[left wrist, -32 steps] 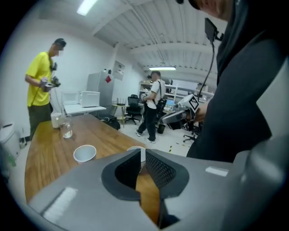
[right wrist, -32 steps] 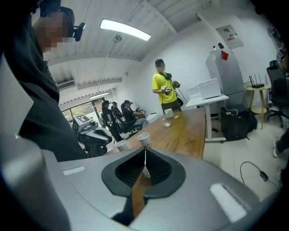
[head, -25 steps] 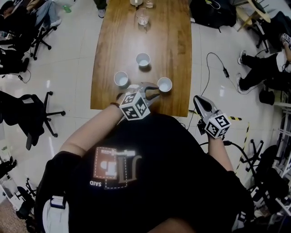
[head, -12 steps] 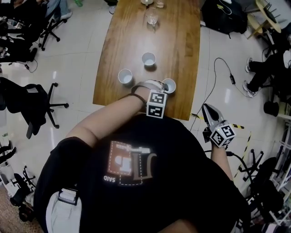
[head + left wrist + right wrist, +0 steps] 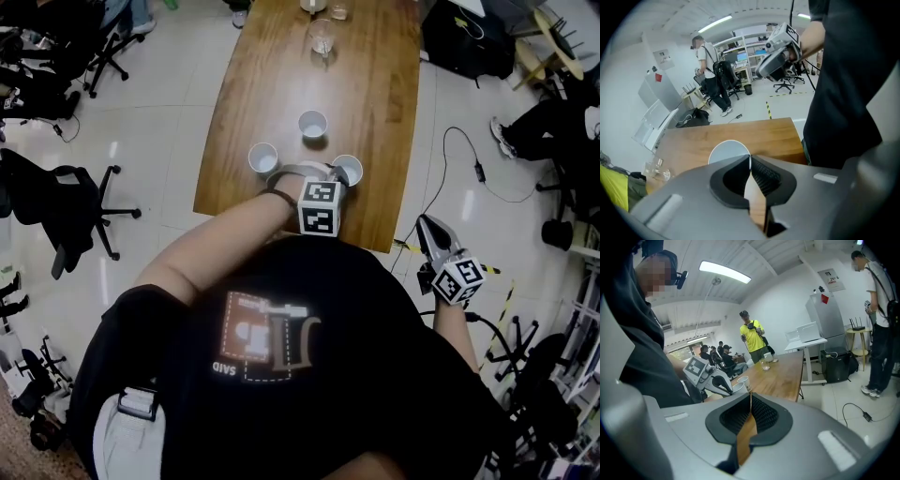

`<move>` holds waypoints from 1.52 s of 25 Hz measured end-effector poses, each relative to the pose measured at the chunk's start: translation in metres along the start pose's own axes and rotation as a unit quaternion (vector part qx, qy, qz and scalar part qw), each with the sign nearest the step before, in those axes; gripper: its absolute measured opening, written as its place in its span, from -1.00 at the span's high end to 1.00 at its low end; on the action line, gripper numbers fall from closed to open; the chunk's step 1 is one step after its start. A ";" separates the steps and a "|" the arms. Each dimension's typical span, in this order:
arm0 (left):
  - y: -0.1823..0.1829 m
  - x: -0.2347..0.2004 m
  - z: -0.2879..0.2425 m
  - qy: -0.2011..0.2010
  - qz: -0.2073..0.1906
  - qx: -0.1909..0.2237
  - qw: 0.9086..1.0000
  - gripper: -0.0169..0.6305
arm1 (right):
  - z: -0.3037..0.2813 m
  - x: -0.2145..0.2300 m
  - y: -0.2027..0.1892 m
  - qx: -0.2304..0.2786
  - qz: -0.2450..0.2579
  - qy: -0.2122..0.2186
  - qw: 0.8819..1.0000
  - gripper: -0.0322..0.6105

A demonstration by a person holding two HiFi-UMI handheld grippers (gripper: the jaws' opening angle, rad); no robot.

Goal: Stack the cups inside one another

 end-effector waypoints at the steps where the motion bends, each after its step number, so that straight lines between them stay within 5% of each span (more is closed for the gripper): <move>1: 0.001 -0.004 0.006 0.004 0.007 0.005 1.000 0.91 | -0.003 -0.001 0.002 0.001 0.002 0.002 1.000 0.83; 13: -0.020 -0.047 0.082 0.072 0.060 0.043 0.995 0.91 | -0.045 -0.013 0.033 0.017 0.027 0.035 0.999 0.83; 20: -0.036 -0.103 0.099 0.115 0.066 0.022 0.991 0.91 | -0.059 -0.020 0.042 0.019 0.033 0.044 0.998 0.83; 33: -0.054 -0.138 0.029 0.043 0.051 -0.072 0.995 0.80 | -0.021 -0.005 0.023 0.011 0.003 -0.003 1.000 0.83; 36: -0.045 -0.142 0.046 0.054 0.085 -0.032 0.994 0.61 | -0.019 -0.003 0.024 0.013 0.002 -0.006 1.000 0.83; 38: -0.036 -0.144 0.080 0.074 0.128 0.038 0.988 0.60 | -0.022 -0.002 0.028 0.019 0.007 -0.003 1.000 0.83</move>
Point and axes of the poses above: the fingertips, and each gripper's own axes: z backward along the fingers, x to its right, y out of its top, the point moved 6 cm from there along z, backward along the fingers, and after that the axes turned 13 degrees about z, right-handed, at the moved point
